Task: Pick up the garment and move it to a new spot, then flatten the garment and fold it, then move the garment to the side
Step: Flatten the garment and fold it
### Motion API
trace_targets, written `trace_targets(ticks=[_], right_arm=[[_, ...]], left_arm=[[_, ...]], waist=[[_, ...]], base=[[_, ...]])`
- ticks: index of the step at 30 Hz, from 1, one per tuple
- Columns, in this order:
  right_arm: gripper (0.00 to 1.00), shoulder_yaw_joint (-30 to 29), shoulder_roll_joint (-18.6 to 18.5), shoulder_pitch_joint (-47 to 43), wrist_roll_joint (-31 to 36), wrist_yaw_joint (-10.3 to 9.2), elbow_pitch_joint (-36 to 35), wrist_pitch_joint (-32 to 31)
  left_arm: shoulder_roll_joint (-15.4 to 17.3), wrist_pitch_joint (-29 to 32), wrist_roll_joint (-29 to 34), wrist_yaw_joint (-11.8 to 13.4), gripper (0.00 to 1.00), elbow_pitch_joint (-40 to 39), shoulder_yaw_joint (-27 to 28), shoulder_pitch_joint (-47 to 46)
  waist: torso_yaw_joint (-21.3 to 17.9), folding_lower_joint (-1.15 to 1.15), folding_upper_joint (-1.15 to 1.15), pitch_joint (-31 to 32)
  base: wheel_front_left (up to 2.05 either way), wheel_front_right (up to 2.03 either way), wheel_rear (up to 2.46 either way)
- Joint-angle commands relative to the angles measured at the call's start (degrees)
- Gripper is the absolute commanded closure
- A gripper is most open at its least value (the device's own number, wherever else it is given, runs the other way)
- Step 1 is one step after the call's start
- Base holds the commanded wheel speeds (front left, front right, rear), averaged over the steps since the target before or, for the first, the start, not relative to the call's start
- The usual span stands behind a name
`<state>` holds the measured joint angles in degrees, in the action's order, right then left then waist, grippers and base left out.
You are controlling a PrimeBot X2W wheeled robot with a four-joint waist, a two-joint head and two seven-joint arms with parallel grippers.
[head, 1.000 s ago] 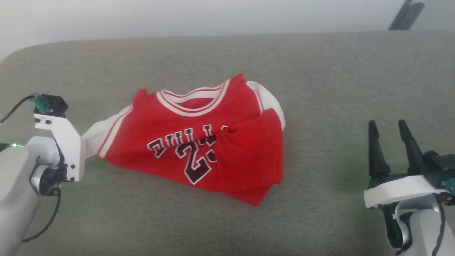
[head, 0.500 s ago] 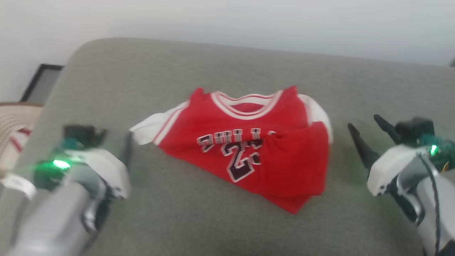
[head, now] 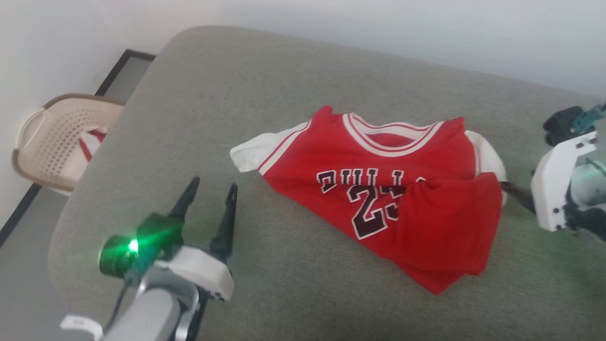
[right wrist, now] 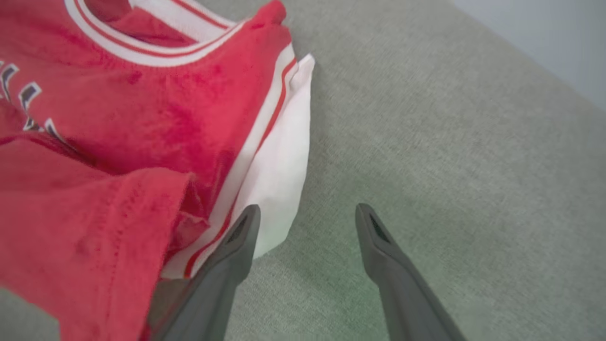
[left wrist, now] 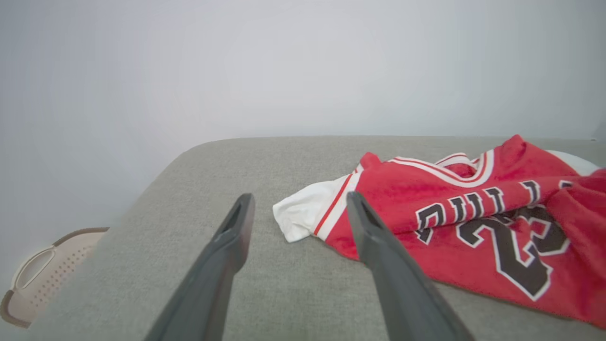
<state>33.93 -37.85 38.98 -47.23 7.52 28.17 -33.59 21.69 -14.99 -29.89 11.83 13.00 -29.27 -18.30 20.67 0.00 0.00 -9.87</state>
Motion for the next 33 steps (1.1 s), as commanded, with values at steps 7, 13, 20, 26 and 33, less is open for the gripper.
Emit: trace_targets(ticks=[7,13,20,26,33], right_arm=[[0.0,6.24,-2.74,4.27,-2.95,-0.06,1.88,-4.92],[1.0,10.66,-4.05,6.23,-6.51,-0.08,1.33,-5.18],[1.0,13.52,-4.73,7.3,-9.77,-0.07,2.56,-2.33],[1.0,12.66,-7.71,5.99,-13.63,-0.07,4.21,2.28],[1.0,11.5,-12.86,2.6,-16.88,-0.07,2.34,5.39]], left_arm=[[-5.17,-0.26,5.72,-3.73,0.0,-2.81,6.39,4.54],[-8.51,-0.26,9.62,-7.32,0.0,-2.4,10.45,5.16],[-11.23,-0.27,13.11,-10.71,0.0,-2.18,14.61,5.61],[-13.09,-0.27,15.64,-12.6,0.0,-2.56,18.47,7.7],[-14.35,-0.26,16.96,-13.9,0.0,-2.94,21.47,8.92]], waist=[[2.06,0.0,0.0,-2.93],[2.23,0.0,0.0,-3.66],[1.56,0.0,0.0,-3.66],[-0.63,0.0,0.0,-2.82],[-3.22,0.0,0.0,-2.72]], base=[[0.0,0.0,0.0],[0.0,0.0,0.0],[0.0,0.0,0.0],[0.0,0.0,0.0],[0.0,0.0,0.0]])
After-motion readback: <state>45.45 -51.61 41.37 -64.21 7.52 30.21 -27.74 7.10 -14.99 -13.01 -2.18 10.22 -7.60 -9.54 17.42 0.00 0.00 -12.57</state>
